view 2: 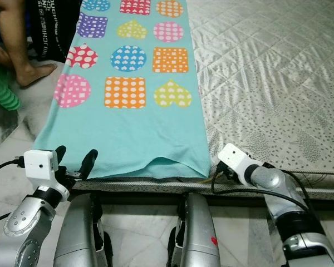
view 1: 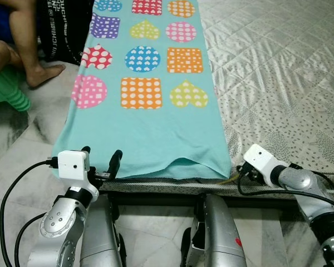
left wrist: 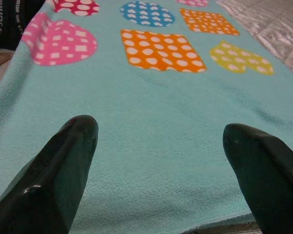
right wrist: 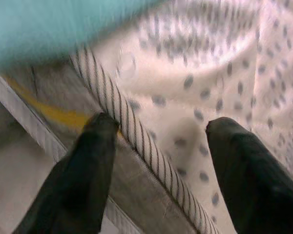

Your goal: Clean up the room

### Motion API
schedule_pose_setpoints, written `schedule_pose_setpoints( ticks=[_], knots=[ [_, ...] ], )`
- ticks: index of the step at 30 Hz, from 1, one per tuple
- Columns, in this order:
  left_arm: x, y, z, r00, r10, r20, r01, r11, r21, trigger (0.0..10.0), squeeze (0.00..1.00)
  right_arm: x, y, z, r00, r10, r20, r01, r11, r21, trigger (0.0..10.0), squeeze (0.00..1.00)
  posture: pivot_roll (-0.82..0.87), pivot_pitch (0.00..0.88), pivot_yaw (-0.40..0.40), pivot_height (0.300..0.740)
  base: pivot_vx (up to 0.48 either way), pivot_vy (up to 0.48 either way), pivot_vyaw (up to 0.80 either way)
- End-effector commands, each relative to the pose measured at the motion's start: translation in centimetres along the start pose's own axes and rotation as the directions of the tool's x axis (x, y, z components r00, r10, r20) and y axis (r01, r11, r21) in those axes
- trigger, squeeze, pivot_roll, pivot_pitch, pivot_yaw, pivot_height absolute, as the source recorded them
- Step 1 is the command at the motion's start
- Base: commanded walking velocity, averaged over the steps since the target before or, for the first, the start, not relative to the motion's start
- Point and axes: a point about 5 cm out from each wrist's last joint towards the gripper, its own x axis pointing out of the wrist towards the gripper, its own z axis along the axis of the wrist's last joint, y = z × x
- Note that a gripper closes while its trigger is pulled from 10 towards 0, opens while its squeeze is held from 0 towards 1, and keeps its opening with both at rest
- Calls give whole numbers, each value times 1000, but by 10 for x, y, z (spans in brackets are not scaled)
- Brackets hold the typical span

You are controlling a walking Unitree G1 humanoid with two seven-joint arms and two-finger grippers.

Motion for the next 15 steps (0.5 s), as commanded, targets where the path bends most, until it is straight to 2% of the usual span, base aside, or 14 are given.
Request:
schedule_pose_setpoints(
  ticks=[1,4,8,9,10,11,13,14,15],
  knots=[
    [-2,2,-5,1000,3,-17,-3,1000,0,10000,0,-4,-8,-13,996,-64,-58,64,998,4,10000,1000,130,260,-52,545,0,0,0],
    [-2,1,-4,1000,4,-14,-4,1000,-2,10000,0,0,-24,14,974,-213,74,191,956,224,10000,1000,131,260,-52,545,0,0,0],
    [-2,1,-5,1000,4,-14,-4,1000,-3,10000,0,2,-27,36,945,-281,169,204,907,369,10000,1000,131,257,-51,545,0,0,0],
    [-1,1,-4,1000,4,-12,-4,1000,-3,10000,0,3,-27,47,928,-304,215,179,870,460,10000,1000,132,256,-52,545,0,0,0],
    [-1,1,-4,1000,4,-12,-4,1000,-3,10000,0,3,-27,52,921,-311,233,161,850,501,10000,1000,132,256,-52,545,0,0,0],
    [-1,1,-4,1000,4,-12,-4,1000,-3,10000,0,3,-27,52,921,-311,233,161,850,501,10000,1000,132,256,-52,545,0,0,0],
    [-1,1,-4,1000,5,-11,-5,1000,-3,10000,0,4,-24,69,906,-303,294,66,789,611,10000,1000,132,256,-52,545,0,0,0],
    [-1,1,-4,1000,6,-11,-6,1000,-3,10000,0,3,-16,81,903,-248,351,-45,758,651,10000,1000,132,254,-54,545,0,0,0],
    [-1,1,-4,1000,6,-11,-6,1000,-3,10000,0,3,-16,81,903,-248,351,-45,758,651,10000,1000,132,254,-54,545,0,0,0]
  ],
)
